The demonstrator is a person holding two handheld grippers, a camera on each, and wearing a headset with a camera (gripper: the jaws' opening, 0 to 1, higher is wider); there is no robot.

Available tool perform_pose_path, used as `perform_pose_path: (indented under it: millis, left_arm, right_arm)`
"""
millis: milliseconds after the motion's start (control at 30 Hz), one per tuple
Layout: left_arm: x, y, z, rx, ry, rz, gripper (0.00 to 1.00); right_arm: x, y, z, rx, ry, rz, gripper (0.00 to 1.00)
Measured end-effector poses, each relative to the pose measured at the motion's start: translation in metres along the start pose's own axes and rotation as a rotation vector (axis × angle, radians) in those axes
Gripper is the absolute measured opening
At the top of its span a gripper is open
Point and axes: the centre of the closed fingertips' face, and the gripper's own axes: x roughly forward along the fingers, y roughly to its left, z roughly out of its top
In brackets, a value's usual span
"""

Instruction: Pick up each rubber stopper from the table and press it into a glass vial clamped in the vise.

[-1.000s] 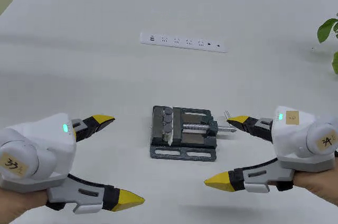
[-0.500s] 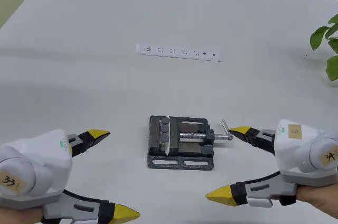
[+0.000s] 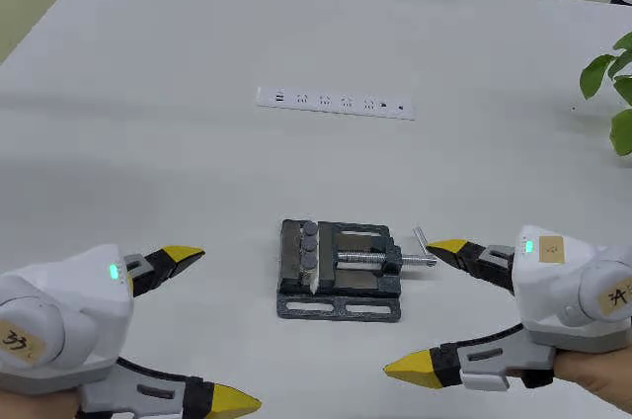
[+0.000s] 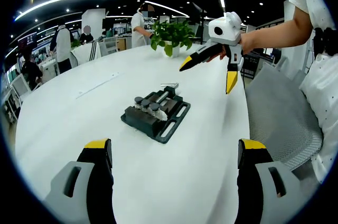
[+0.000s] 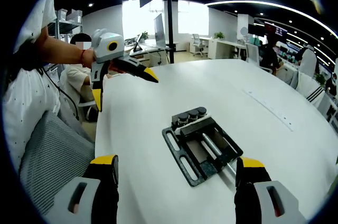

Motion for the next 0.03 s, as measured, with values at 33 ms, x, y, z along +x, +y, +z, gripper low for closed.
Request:
perform_pose_path:
  millis: [33]
  left_arm:
    - [0.0001, -0.0011, 0.0007, -0.002, 0.000, 0.001, 0.99]
  right_arm:
    - [-0.0001, -0.0001, 0.0005, 0.000, 0.001, -0.002, 0.90]
